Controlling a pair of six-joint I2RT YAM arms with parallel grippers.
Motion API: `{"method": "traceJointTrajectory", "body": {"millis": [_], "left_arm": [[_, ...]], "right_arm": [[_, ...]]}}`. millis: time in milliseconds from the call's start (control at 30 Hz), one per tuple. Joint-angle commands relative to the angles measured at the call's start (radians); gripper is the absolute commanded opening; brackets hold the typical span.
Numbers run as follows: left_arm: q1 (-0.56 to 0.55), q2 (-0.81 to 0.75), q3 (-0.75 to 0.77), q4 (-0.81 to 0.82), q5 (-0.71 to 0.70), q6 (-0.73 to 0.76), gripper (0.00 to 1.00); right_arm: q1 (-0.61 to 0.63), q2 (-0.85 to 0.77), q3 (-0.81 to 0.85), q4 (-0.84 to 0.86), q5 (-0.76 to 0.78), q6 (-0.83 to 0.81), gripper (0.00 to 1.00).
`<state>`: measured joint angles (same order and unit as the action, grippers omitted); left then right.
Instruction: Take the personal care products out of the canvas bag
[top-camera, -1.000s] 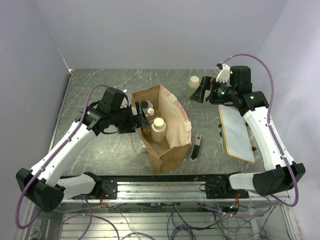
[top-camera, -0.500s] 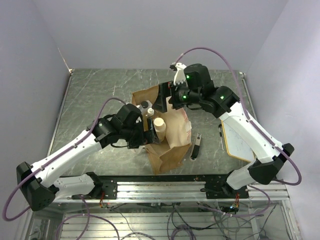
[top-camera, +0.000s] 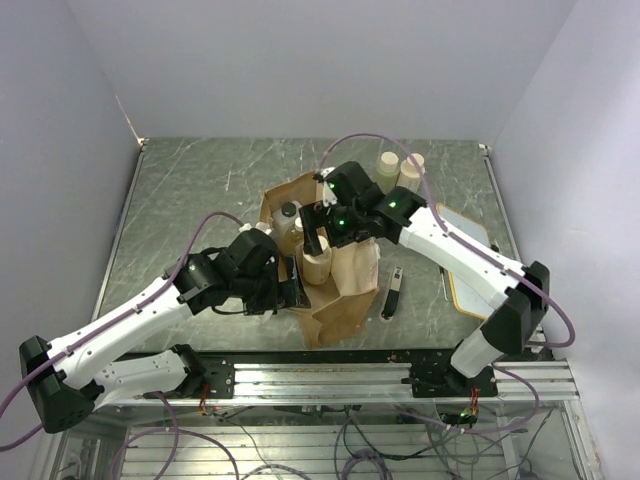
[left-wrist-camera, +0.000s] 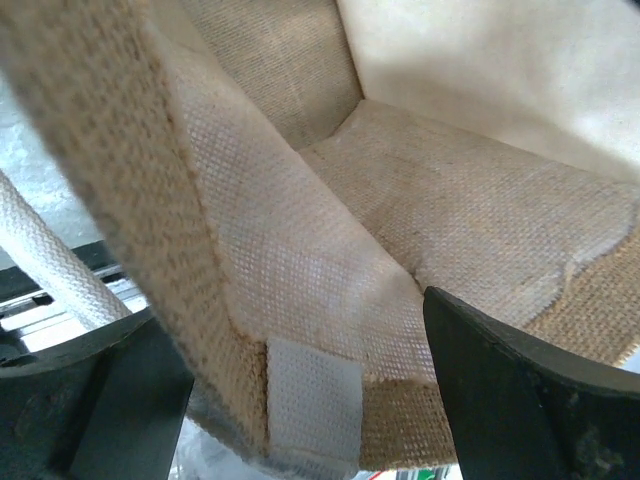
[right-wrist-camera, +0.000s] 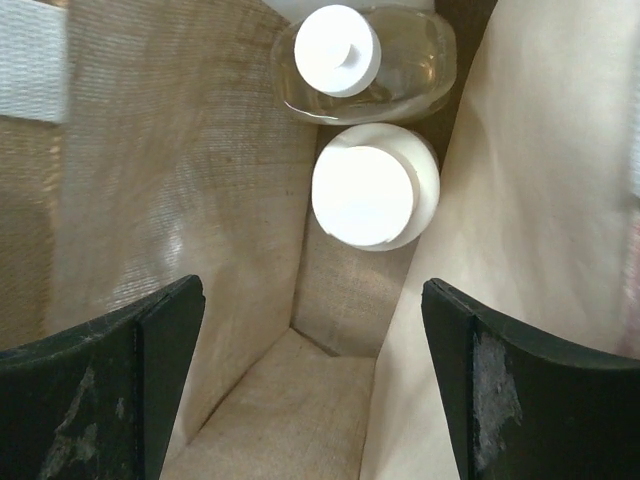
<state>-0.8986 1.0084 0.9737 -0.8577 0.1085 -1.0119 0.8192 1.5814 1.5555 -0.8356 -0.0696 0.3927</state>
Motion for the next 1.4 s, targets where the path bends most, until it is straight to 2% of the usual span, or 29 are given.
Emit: {"method": "traceJointTrajectory", "body": {"millis": [0,300,567,900,967,1100,1167,1300,1367], "left_arm": [[-0.008,0.007,-0.012,-0.059,0.000,0.004,0.97],[-0.009,0.013,0.023,-0.132,-0.030,0.049,0.98],[-0.008,0.034,0.050,-0.130,-0.049,0.065,0.97],[-0.008,0.072,0.093,-0.146,-0.052,0.094,0.97],[-0.008,0.074,0.100,-0.154,-0.055,0.096,0.98],[-0.008,0.074,0.119,-0.166,-0.061,0.101,0.98],[-0.009,0.075,0.134,-0.172,-0.071,0.103,0.98],[-0.008,0.079,0.152,-0.170,-0.081,0.104,0.98],[-0.008,0.084,0.158,-0.167,-0.080,0.104,0.98]], "right_arm": [[0.038,0.065,0.013,0.019,0.088,-0.024,0.91],[0.066,0.217,0.084,-0.052,0.263,-0.024,1.00],[0.071,0.265,0.045,0.011,0.284,0.012,1.00],[0.077,0.321,0.029,0.028,0.291,0.015,0.94],[0.079,0.319,0.019,0.038,0.286,0.010,0.90],[0.079,0.309,0.009,0.044,0.276,0.009,0.74],[0.079,0.286,0.007,0.059,0.265,0.004,0.63],[0.078,0.234,0.020,0.081,0.245,0.006,0.29],[0.076,0.202,0.038,0.081,0.228,0.014,0.21]]}}
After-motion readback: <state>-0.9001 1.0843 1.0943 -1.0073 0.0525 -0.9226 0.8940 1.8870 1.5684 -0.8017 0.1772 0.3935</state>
